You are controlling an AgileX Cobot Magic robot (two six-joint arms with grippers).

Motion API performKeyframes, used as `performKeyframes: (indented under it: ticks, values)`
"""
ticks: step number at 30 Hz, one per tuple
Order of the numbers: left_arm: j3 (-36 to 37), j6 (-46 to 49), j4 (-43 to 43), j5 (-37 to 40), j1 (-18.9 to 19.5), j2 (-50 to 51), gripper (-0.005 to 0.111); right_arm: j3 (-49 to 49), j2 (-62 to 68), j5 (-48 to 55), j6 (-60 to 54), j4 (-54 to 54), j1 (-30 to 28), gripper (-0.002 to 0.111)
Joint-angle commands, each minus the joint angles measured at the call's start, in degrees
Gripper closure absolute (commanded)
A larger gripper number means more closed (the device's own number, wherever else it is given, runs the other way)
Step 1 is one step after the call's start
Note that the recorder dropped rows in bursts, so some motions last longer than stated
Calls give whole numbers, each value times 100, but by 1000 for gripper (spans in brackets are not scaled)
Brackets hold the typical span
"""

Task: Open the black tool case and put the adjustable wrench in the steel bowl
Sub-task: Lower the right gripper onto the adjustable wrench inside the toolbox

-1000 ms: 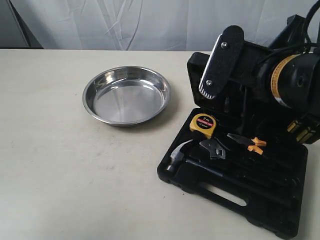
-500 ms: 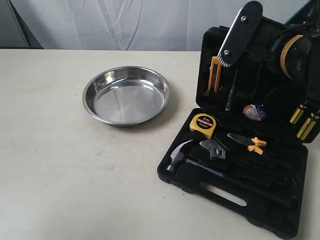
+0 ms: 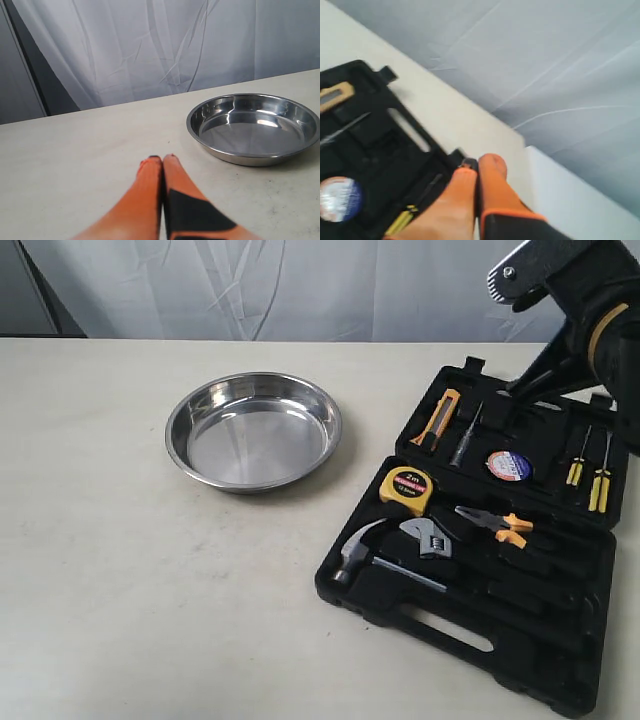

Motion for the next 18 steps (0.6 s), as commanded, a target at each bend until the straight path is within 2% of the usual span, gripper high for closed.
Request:
performKeyframes:
  ticks: [1,5,8,10,13,15,18]
  values:
    - [-12,-27,-20,-28,-21,20,106,4,68,-1550,-532,1555,-34,108]
    - [-12,-27,-20,-28,-21,20,106,4,447,-3146,-2147,3664,-34,108]
    - [-12,-27,-20,-28,-21,20,106,-7,783,-3176,-3696,5397,0,108]
    - [-12,-27,-20,-28,-21,20,106,-7,947,-2807,-4797,6481,48,108]
    - [-12,-27,-20,-28,-21,20,106,-19,998,-1699,-6307,8168,75,108]
    - [-12,-27,-20,-28,-21,20,106,-19,969,-904,-6157,8709,49,108]
    - [-12,-27,-20,-28,-21,20,106,37,858,226,-5506,8644,46,108]
